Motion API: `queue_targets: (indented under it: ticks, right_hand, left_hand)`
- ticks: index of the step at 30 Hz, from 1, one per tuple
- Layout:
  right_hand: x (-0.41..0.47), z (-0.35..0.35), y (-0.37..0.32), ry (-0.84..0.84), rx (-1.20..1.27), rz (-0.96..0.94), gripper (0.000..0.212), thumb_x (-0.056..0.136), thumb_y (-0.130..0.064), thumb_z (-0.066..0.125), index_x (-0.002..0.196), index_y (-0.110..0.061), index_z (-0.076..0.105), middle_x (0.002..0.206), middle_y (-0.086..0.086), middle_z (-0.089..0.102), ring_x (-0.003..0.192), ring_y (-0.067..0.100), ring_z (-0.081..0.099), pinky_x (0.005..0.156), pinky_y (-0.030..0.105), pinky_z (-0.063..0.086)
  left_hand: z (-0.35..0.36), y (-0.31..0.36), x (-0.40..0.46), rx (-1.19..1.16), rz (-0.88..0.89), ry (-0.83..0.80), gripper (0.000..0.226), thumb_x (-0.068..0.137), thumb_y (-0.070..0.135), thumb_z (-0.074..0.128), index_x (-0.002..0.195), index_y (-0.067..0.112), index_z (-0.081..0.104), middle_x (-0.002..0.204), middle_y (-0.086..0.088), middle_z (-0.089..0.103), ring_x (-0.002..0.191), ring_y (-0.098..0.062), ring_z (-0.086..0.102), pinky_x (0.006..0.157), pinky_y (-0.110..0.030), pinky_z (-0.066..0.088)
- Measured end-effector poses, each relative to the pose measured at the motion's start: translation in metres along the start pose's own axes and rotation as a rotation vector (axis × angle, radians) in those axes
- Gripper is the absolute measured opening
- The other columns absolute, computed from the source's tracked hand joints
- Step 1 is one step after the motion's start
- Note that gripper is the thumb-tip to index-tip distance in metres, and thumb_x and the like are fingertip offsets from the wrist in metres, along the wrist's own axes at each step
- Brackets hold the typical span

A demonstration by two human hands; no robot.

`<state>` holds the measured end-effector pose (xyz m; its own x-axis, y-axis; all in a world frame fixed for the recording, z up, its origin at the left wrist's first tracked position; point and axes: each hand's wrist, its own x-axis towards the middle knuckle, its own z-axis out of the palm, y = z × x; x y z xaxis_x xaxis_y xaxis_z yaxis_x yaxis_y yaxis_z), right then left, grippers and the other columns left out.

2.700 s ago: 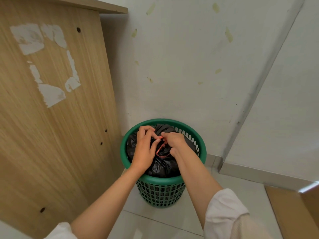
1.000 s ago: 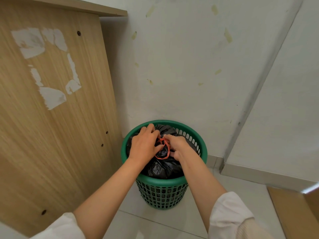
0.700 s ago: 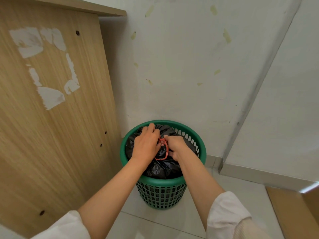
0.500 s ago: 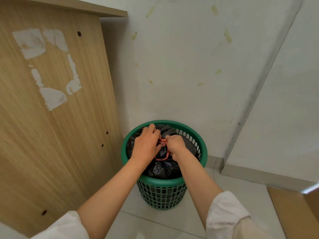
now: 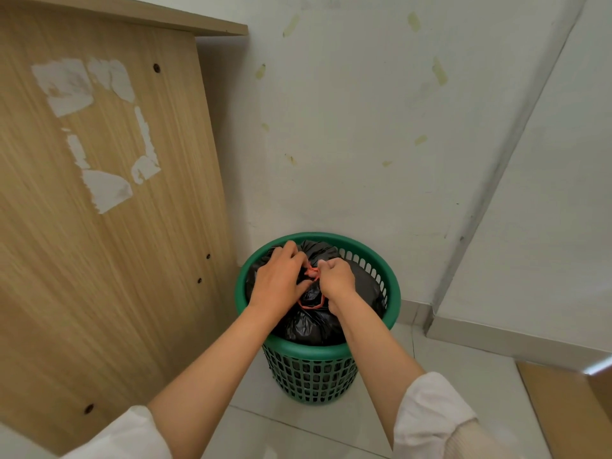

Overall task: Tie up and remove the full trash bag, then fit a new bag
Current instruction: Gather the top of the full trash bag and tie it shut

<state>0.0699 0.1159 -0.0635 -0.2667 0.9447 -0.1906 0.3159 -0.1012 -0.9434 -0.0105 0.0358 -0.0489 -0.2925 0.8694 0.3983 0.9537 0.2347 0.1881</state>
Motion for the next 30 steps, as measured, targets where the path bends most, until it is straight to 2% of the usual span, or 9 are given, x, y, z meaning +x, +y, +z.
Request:
queue_targets:
  ticks: [2,5,8,12,18,22,24,26,30]
  right_hand:
    - [0.002,0.000,-0.002,-0.030,0.023,0.013,0.032,0.099,-0.021,0.045,0.070,-0.014,0.057,0.093,0.013,0.071,0.092,0.027,0.062,0.086,0.037,0.049]
    - [0.006,0.000,-0.001,-0.082,0.088,0.034,0.039,0.097,-0.018,0.047,0.060,-0.016,0.055,0.073,0.009,0.065,0.084,0.029,0.061,0.090,0.047,0.050]
    - [0.008,-0.001,0.000,-0.118,0.082,0.011,0.040,0.098,-0.016,0.047,0.058,-0.015,0.047,0.065,0.005,0.053,0.074,0.023,0.051,0.076,0.040,0.046]
    - [0.012,0.002,0.003,-0.172,0.075,0.002,0.038,0.097,-0.015,0.050,0.061,-0.017,0.038,0.067,0.007,0.043,0.073,0.020,0.041,0.069,0.034,0.036]
    - [0.024,-0.004,0.004,-0.076,0.175,0.128,0.028,0.095,-0.015,0.054,0.067,-0.014,0.047,0.076,0.010,0.054,0.076,0.023,0.054,0.064,0.031,0.043]
    - [0.033,-0.002,0.009,0.056,0.188,0.199,0.032,0.094,-0.012,0.053,0.063,-0.010,0.046,0.071,0.009,0.050,0.062,0.023,0.046,0.058,0.033,0.043]
    - [0.036,0.000,0.010,0.101,0.200,0.224,0.023,0.094,-0.012,0.053,0.073,-0.003,0.055,0.082,0.015,0.057,0.069,0.026,0.052,0.069,0.039,0.055]
    - [0.039,0.002,0.011,0.156,0.220,0.247,0.020,0.095,-0.012,0.052,0.102,0.005,0.061,0.109,0.019,0.061,0.086,0.031,0.057,0.086,0.048,0.055]
    - [0.043,0.002,0.013,0.240,0.249,0.261,0.033,0.096,-0.012,0.051,0.122,0.008,0.054,0.126,0.020,0.053,0.105,0.038,0.059,0.091,0.050,0.053]
  left_hand:
    - [0.002,0.000,0.000,0.028,0.016,0.013,0.024,0.085,0.036,0.065,0.102,0.019,0.059,0.108,0.004,0.045,0.100,-0.014,0.046,0.058,-0.028,0.042]
    - [0.007,-0.002,-0.002,0.068,0.040,0.047,0.023,0.089,0.039,0.060,0.102,0.020,0.061,0.107,0.004,0.047,0.097,-0.015,0.047,0.054,-0.028,0.039]
    - [0.009,-0.005,-0.005,0.025,0.059,0.085,0.023,0.090,0.044,0.056,0.098,0.023,0.060,0.101,0.005,0.047,0.090,-0.015,0.046,0.055,-0.030,0.044]
    - [0.008,-0.007,-0.005,-0.031,0.025,0.085,0.020,0.092,0.042,0.053,0.093,0.024,0.060,0.093,0.008,0.044,0.086,-0.014,0.044,0.057,-0.032,0.043]
    - [0.013,-0.011,-0.026,-0.547,-0.135,0.210,0.016,0.092,0.026,0.058,0.078,0.019,0.060,0.077,0.008,0.044,0.071,-0.008,0.046,0.061,-0.024,0.037]
    - [0.013,-0.020,-0.046,-0.761,-0.221,0.206,0.016,0.090,0.015,0.060,0.075,0.015,0.063,0.074,0.002,0.047,0.073,-0.006,0.046,0.066,-0.012,0.033]
    - [0.011,-0.027,-0.054,-0.793,-0.245,0.183,0.017,0.090,0.014,0.060,0.073,0.015,0.061,0.073,0.001,0.046,0.072,-0.005,0.045,0.066,-0.012,0.032]
    - [0.008,-0.034,-0.060,-0.776,-0.232,0.157,0.018,0.091,0.013,0.059,0.073,0.013,0.059,0.073,0.001,0.045,0.072,-0.006,0.044,0.065,-0.013,0.032]
    - [0.001,-0.053,-0.069,-0.738,-0.219,0.132,0.021,0.092,0.014,0.058,0.072,0.008,0.057,0.073,0.000,0.043,0.070,-0.005,0.042,0.065,-0.013,0.032]
